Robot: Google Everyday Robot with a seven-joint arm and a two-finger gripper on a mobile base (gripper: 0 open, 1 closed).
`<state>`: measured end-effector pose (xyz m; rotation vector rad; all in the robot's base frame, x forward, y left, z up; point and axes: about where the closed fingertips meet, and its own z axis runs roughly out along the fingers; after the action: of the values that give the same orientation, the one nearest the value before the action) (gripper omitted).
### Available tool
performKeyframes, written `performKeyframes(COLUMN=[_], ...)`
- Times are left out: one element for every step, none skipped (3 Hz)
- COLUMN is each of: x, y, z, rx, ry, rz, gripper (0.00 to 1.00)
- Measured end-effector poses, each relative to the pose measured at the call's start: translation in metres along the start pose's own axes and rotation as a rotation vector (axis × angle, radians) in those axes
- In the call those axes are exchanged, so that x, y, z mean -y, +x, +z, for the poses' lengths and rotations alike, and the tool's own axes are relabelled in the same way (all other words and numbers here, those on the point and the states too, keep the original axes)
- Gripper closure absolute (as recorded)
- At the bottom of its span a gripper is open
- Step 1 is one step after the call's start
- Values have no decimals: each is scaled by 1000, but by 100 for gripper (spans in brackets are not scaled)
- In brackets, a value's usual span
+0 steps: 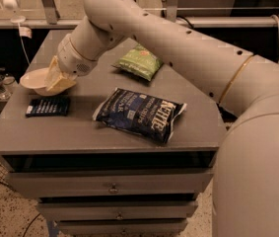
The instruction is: Move paper bowl near rxbar blueberry
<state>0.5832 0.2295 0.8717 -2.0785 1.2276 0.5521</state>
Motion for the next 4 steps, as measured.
performKeyframes(x=[-1,-2,-2,-7], y=[-1,-2,-2,12], z=[2,5,5,-7], rx=[1,2,2,-34], ry=[-4,-9,-11,-14], rz=[-1,-3,-3,19], gripper=[30,1,0,0])
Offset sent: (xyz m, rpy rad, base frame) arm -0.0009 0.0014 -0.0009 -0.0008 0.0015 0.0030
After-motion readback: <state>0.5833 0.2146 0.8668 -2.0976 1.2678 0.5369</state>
